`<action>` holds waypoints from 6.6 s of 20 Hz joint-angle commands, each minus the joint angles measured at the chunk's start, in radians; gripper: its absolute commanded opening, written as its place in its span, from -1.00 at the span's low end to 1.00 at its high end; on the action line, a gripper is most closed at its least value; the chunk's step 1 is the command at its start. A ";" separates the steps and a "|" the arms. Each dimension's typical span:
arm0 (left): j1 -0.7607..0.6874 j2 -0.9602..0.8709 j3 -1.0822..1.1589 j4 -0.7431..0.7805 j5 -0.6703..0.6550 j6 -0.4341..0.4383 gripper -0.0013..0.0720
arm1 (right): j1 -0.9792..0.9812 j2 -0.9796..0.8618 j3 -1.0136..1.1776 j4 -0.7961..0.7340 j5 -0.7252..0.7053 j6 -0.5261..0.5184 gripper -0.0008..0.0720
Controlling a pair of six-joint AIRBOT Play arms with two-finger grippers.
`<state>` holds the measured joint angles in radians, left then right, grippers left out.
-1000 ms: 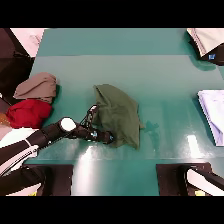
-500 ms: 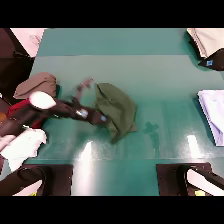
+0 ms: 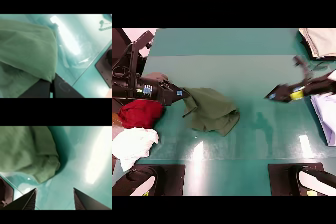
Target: Fold the shirts.
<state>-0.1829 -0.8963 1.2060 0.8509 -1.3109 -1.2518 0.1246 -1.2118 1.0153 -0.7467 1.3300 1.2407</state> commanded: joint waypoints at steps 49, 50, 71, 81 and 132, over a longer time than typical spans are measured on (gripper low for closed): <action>0.017 0.004 -0.401 0.368 0.048 -0.183 0.70 | -0.212 0.415 0.060 -0.301 0.025 0.001 -0.94; 0.017 0.004 -0.381 0.269 0.072 -0.180 0.70 | -0.212 0.415 0.047 -0.301 0.021 0.001 -0.94; -0.563 -0.510 -0.205 0.313 0.383 -0.295 0.70 | -0.212 0.408 0.043 -0.300 0.013 0.001 -0.94; -0.600 -0.563 -0.200 0.332 0.412 -0.319 -0.69 | -0.212 0.409 0.043 -0.299 0.008 0.001 -0.94; 0.080 -0.254 -0.063 0.265 0.159 -0.048 -0.90 | 0.249 0.853 -0.549 -0.306 0.197 0.439 0.57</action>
<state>-0.1833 -1.1584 1.0142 1.0355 -1.0859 -1.3029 0.3515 -0.4583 0.5026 -1.0504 1.4719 1.5909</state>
